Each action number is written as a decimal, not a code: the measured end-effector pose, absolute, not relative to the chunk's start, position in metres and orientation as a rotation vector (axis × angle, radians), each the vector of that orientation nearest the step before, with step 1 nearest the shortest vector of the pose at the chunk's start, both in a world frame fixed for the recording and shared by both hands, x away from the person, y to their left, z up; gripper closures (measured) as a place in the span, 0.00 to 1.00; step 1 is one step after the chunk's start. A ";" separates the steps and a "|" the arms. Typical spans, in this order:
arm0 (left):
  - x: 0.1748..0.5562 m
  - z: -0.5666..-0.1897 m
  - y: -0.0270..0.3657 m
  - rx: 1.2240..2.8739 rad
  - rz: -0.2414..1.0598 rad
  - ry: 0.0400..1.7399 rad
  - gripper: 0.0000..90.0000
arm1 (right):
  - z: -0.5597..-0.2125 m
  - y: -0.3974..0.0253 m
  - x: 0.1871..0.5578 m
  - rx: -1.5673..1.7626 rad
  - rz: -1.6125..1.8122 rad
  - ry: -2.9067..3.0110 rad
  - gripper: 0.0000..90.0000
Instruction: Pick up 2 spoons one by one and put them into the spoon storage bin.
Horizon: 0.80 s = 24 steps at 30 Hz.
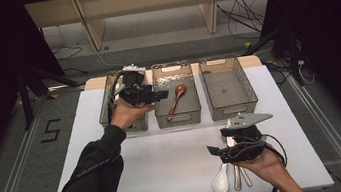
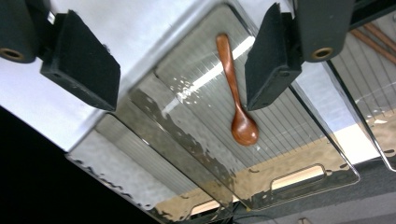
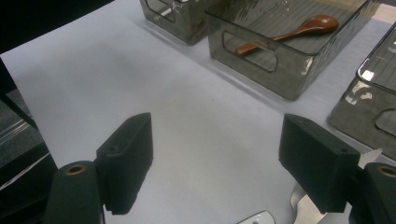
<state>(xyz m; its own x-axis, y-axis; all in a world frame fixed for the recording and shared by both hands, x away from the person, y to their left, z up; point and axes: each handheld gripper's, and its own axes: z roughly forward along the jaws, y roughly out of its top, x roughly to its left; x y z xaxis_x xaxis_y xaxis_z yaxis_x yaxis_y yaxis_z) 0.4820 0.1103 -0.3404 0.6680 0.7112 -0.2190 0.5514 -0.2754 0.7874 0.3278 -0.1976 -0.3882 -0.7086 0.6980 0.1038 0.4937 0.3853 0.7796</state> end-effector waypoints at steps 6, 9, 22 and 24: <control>0.454 -0.346 0.129 1.947 0.221 0.961 0.24 | -0.390 -0.196 0.328 1.057 1.216 2.411 0.30; 0.444 -0.350 0.138 1.947 0.233 0.959 0.23 | -0.391 -0.197 0.329 1.055 1.211 2.416 0.30; 0.399 -0.382 0.163 1.970 0.267 0.948 0.21 | -0.402 -0.198 0.334 1.047 1.086 2.458 0.54; 0.392 -0.386 0.168 1.977 0.275 0.944 0.21 | -0.405 -0.198 0.336 1.046 1.049 2.471 0.63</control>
<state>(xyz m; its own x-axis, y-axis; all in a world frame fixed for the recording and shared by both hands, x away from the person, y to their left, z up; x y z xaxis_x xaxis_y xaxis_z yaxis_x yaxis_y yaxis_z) 0.3920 0.1677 -0.3859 0.6839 0.7105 -0.1656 0.5100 -0.3033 0.8050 0.3360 -0.1985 -0.4045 -0.7068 0.7063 0.0388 0.5186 0.4802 0.7075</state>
